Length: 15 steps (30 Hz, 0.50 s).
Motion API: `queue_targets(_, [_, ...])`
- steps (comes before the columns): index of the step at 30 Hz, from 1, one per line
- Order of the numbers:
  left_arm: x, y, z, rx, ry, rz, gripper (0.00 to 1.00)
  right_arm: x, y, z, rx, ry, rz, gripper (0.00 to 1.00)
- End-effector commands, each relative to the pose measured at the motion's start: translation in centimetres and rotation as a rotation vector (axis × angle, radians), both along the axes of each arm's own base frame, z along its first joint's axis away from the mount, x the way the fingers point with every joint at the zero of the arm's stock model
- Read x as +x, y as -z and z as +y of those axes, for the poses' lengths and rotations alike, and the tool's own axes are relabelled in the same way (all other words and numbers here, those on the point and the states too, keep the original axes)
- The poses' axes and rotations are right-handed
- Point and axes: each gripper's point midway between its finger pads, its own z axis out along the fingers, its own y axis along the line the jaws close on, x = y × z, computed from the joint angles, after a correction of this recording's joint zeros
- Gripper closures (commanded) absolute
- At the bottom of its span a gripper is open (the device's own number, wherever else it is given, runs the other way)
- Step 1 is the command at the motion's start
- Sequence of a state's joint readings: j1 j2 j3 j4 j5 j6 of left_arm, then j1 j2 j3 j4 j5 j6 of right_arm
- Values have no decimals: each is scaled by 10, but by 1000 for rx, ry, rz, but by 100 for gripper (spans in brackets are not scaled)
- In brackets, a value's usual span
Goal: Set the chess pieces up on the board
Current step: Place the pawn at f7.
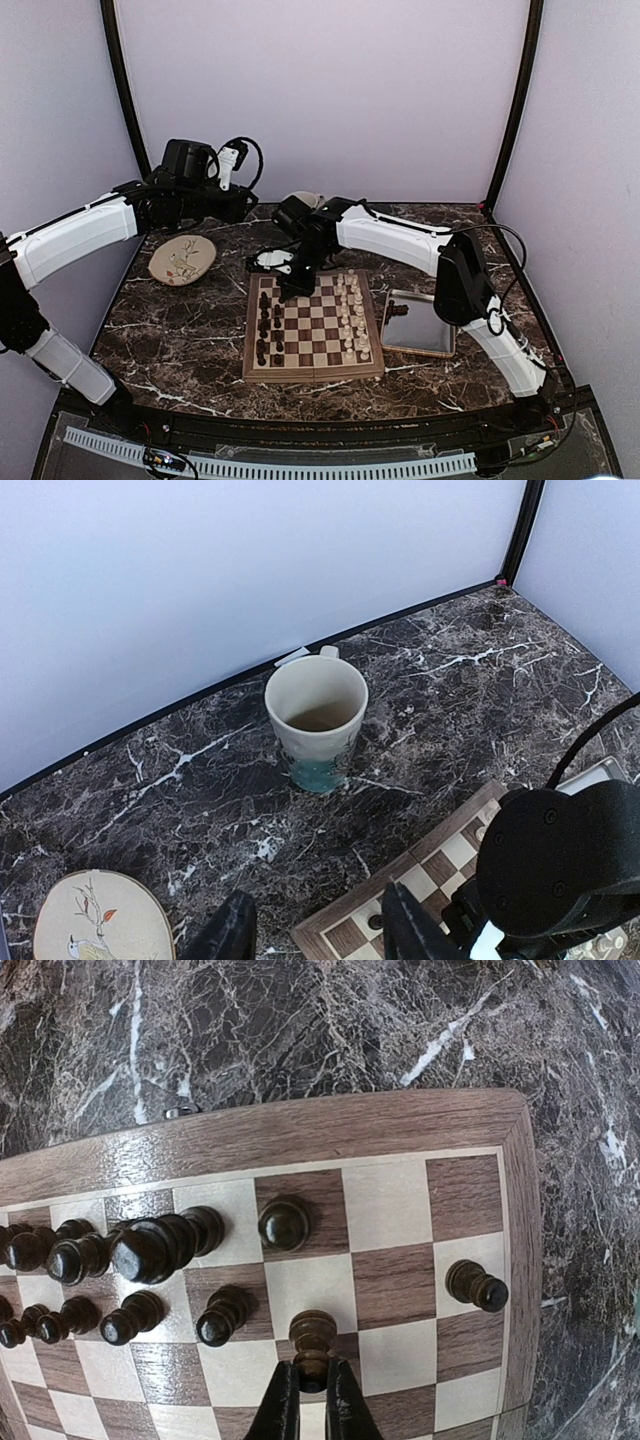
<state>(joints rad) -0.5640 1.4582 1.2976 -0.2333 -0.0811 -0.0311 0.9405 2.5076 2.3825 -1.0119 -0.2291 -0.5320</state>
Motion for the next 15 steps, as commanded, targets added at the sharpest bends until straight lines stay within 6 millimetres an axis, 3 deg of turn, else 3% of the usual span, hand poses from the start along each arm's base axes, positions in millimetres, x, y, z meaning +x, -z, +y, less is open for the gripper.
queue_targets(1, [-3, -12, 2, -33, 11, -21, 55, 2, -3, 17, 51, 1, -15, 94])
queue_targets(15, [-2, -9, 2, -37, 20, -6, 55, -3, 5, 20, 47, -6, 6, 93])
